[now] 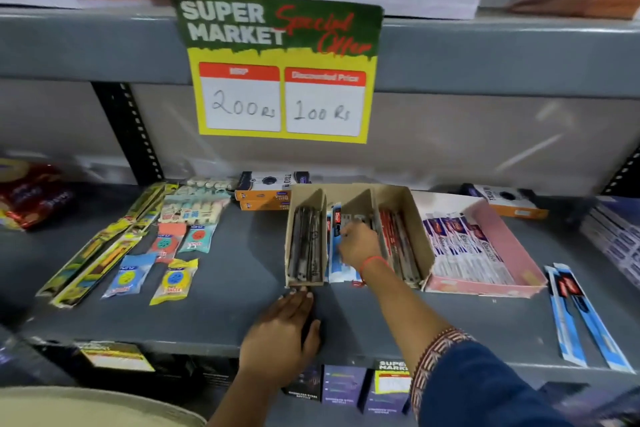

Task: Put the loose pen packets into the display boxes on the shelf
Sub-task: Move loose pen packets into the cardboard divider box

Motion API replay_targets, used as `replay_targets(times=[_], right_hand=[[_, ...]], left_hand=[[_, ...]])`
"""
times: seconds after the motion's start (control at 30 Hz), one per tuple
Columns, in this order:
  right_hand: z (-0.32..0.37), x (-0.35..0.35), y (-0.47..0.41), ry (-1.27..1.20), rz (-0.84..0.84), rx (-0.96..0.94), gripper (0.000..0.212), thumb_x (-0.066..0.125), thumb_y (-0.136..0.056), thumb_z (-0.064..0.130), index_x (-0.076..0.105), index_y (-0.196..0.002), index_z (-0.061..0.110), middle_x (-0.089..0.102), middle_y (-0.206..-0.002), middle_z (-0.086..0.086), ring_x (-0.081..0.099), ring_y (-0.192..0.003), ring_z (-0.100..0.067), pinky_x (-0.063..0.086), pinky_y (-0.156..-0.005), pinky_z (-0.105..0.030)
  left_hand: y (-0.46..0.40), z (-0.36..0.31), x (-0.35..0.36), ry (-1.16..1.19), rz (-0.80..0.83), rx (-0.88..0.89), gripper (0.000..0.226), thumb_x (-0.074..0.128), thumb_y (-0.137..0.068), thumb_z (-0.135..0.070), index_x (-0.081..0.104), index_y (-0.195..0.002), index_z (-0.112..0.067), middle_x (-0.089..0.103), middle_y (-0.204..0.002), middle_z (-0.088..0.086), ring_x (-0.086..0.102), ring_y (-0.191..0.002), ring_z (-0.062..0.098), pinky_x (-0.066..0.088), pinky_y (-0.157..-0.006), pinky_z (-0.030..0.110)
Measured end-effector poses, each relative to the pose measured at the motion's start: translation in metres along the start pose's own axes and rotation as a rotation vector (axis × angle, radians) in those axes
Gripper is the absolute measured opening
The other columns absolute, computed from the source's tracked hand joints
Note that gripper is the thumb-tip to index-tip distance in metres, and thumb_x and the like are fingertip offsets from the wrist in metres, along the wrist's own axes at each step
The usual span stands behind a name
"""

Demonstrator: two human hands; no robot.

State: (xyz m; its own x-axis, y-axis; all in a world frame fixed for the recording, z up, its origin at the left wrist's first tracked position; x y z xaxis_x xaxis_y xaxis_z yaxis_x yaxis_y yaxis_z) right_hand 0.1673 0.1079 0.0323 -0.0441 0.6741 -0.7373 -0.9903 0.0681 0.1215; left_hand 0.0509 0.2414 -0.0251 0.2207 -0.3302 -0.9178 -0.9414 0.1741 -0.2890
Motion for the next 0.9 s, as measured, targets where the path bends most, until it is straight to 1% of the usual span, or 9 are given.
replay_targets(times=[0.03,0.2,0.3,0.4,0.53,0.63,0.73,0.8,0.9], right_hand=[[0.000,0.002,-0.003,0.048,0.007,-0.003,0.020,0.043,-0.085,-0.006,0.063,-0.084,-0.005,0.068,-0.109,-0.027,0.064,-0.104,-0.036,0.052,-0.088,-0.036],[-0.003,0.009,-0.011,0.140,0.013,-0.016,0.022,0.045,-0.083,-0.006,0.065,-0.090,-0.008,0.063,-0.086,-0.025,0.065,-0.089,-0.035,0.056,-0.086,-0.036],[-0.005,0.002,-0.006,0.135,-0.014,-0.031,0.026,0.045,-0.082,-0.007,0.066,-0.098,-0.010,0.069,-0.100,-0.027,0.066,-0.094,-0.038,0.056,-0.086,-0.039],[-0.007,-0.009,0.000,0.087,-0.067,-0.055,0.025,0.045,-0.084,-0.004,0.067,-0.096,-0.004,0.070,-0.099,-0.026,0.068,-0.089,-0.038,0.058,-0.083,-0.041],[-0.013,-0.025,0.015,-0.179,-0.137,-0.103,0.031,0.043,-0.083,-0.007,0.071,-0.089,0.006,0.071,-0.098,-0.021,0.067,-0.090,-0.035,0.056,-0.082,-0.033],[-0.030,-0.058,0.030,-0.272,-0.314,-0.143,0.029,0.046,-0.084,-0.006,0.072,-0.090,0.004,0.073,-0.100,-0.016,0.066,-0.088,-0.029,0.052,-0.082,-0.029],[-0.061,-0.097,0.041,-0.306,-0.521,-0.173,0.026,0.049,-0.082,-0.006,0.072,-0.092,0.002,0.071,-0.101,-0.017,0.065,-0.090,-0.031,0.047,-0.078,-0.025],[-0.093,-0.124,0.047,-0.316,-0.638,-0.121,0.024,0.048,-0.083,-0.006,0.070,-0.091,0.001,0.070,-0.099,-0.021,0.064,-0.086,-0.034,0.044,-0.073,-0.027],[-0.155,-0.163,0.058,-0.227,-0.742,0.052,0.022,0.046,-0.086,-0.001,0.068,-0.090,-0.002,0.069,-0.093,-0.025,0.063,-0.079,-0.037,0.037,-0.064,-0.028]], left_hand=[[-0.001,-0.001,0.000,-0.004,-0.017,0.019,0.048,0.041,-0.076,-0.042,0.073,-0.099,-0.015,0.072,-0.098,0.002,0.068,-0.086,0.019,0.054,-0.062,0.026],[-0.002,-0.001,0.005,0.003,-0.044,0.058,0.048,0.043,-0.077,-0.038,0.072,-0.102,-0.009,0.071,-0.101,0.007,0.067,-0.089,0.021,0.052,-0.078,0.032],[-0.002,-0.002,0.003,0.026,-0.023,0.043,0.048,0.043,-0.077,-0.038,0.072,-0.102,-0.009,0.071,-0.102,0.007,0.067,-0.090,0.020,0.052,-0.079,0.032],[-0.001,-0.005,-0.002,0.045,-0.012,0.035,0.048,0.042,-0.077,-0.038,0.072,-0.102,-0.010,0.071,-0.102,0.005,0.067,-0.090,0.019,0.052,-0.079,0.032],[-0.001,-0.007,-0.006,0.037,-0.002,0.018,0.048,0.042,-0.078,-0.037,0.073,-0.100,-0.010,0.071,-0.103,0.006,0.067,-0.092,0.019,0.052,-0.079,0.034],[-0.001,-0.015,-0.005,-0.001,0.045,-0.039,0.049,0.039,-0.078,-0.040,0.074,-0.097,-0.010,0.071,-0.101,0.005,0.067,-0.091,0.019,0.054,-0.073,0.034],[-0.001,-0.036,0.011,-0.008,0.080,-0.025,0.051,0.039,-0.079,-0.042,0.074,-0.098,-0.010,0.071,-0.103,0.005,0.067,-0.094,0.019,0.052,-0.078,0.031],[-0.004,-0.061,0.023,-0.002,0.100,0.012,0.051,0.038,-0.080,-0.042,0.074,-0.099,-0.011,0.071,-0.104,0.004,0.066,-0.096,0.018,0.048,-0.083,0.028],[-0.010,-0.101,0.037,-0.008,0.148,0.064,0.050,0.038,-0.080,-0.042,0.074,-0.098,-0.012,0.071,-0.103,0.002,0.066,-0.095,0.016,0.051,-0.079,0.032]])
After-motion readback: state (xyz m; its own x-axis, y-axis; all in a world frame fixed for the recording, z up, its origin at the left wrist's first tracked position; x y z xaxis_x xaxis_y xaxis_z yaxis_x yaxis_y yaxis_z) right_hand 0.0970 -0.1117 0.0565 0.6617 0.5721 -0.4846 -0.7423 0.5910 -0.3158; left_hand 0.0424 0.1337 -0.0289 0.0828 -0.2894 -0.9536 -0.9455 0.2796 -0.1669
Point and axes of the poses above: each hand's wrist, its own y-axis away from the middle knuckle, its own x-axis out of the palm, z = x × y, the point moved 6 cm from there along -y, towards the middle knuckle
